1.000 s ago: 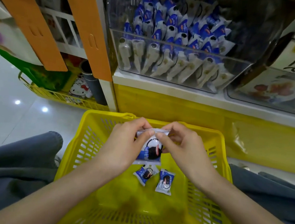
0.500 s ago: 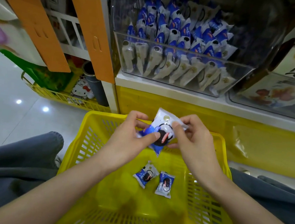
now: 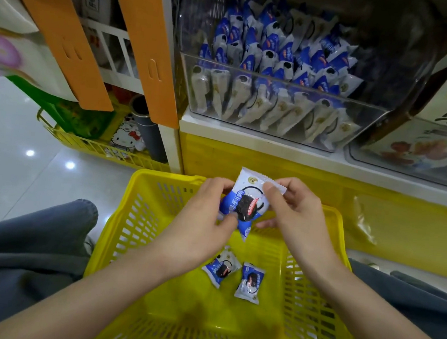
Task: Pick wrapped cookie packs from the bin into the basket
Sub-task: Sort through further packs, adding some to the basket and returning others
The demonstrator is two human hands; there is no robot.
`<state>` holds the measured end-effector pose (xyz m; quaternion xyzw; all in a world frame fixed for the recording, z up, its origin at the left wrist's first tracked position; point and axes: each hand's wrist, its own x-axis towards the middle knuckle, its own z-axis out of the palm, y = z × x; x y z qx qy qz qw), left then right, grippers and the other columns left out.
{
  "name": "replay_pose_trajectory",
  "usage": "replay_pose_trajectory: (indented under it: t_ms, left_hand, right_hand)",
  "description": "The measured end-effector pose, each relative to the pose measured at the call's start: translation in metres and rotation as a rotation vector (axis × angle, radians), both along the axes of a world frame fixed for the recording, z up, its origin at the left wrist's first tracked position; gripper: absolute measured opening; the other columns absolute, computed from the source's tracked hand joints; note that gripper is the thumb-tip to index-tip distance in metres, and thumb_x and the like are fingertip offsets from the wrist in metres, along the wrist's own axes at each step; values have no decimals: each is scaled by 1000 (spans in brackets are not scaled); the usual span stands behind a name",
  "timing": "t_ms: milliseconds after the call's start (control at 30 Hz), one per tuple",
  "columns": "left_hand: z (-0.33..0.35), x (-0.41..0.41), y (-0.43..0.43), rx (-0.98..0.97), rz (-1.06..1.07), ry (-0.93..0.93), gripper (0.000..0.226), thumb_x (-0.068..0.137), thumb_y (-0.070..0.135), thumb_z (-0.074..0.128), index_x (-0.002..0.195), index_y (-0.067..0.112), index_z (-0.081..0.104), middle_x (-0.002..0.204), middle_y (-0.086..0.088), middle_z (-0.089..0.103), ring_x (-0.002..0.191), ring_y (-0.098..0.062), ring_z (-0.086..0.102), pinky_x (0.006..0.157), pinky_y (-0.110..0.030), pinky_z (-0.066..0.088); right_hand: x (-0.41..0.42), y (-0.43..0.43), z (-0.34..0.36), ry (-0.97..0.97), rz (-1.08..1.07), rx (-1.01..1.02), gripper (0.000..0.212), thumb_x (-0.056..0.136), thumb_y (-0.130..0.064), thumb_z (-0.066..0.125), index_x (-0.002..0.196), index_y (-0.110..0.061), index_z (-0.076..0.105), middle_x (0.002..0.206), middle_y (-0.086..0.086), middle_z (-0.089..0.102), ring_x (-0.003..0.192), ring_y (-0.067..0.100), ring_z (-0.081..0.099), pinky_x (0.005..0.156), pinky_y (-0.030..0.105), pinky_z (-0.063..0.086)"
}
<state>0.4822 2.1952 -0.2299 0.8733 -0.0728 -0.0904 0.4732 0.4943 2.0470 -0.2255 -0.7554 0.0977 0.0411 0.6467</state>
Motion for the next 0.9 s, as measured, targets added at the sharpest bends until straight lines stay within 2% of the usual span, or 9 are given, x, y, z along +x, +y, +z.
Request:
replay_pose_trajectory:
  t_ms: [100,200,367,500,567,667,733,833,900]
  left_hand:
    - [6,-4,-3,-231,6,179,23,83,25,64,101,29,50,98,11,62,81,2,58,70,-14,45]
    - [5,0,-2,-294,51,202,21,81,31,66,97,26,53,92,7,63,84,-7,58,76,-26,46]
    - [-2,9,-2,-446,258,354,20,88,28,57,104,25,46,86,10,61,78,0,60,73,-27,47]
    - [-5,8,-4,-464,334,410,17,90,30,53,89,27,37,80,5,61,65,3,61,64,-22,50]
    - [-4,8,-4,-462,313,423,12,91,29,52,90,26,40,85,5,61,73,-1,63,68,-24,52]
    - [-4,6,-2,-413,261,404,1,93,29,49,94,28,48,94,7,62,93,-10,62,86,-34,51]
    - [-5,5,0,-401,233,412,9,96,26,44,101,31,51,105,6,62,104,-13,60,95,-38,47]
    - [-8,4,-2,-381,224,469,30,99,23,38,128,21,45,128,-4,56,117,-20,54,103,-43,41]
    - [-10,4,-3,-414,270,517,32,99,20,38,130,16,41,129,-9,54,117,-24,54,103,-46,40]
  right_hand:
    - [-2,4,4,-26,50,19,16,87,-25,58,80,-12,58,62,-6,66,54,8,62,43,21,49]
    - [-6,9,7,-15,147,142,33,79,-40,53,87,-8,61,71,0,65,63,7,61,51,21,51]
    - [-10,12,4,-21,240,127,13,90,-15,53,97,-20,64,95,-1,69,78,6,63,56,20,51]
    - [-12,16,-3,44,243,115,13,90,-17,55,99,-19,64,93,-2,70,77,6,66,59,22,54]
    - [-12,16,-5,57,234,125,11,90,-18,56,98,-19,64,88,-5,70,75,5,68,58,20,54]
    - [-13,15,-8,41,206,107,9,87,-18,60,95,-21,64,91,-6,70,75,6,68,59,22,54]
    - [-13,14,-10,18,190,32,11,84,-22,65,95,-24,64,93,-11,68,76,6,66,62,28,57]
    - [-13,14,-13,18,180,-99,23,77,-33,70,98,-30,62,94,-15,66,79,8,66,72,40,57]
    - [-12,15,-14,21,176,-141,22,75,-34,71,93,-35,60,93,-15,65,77,7,65,73,44,55]
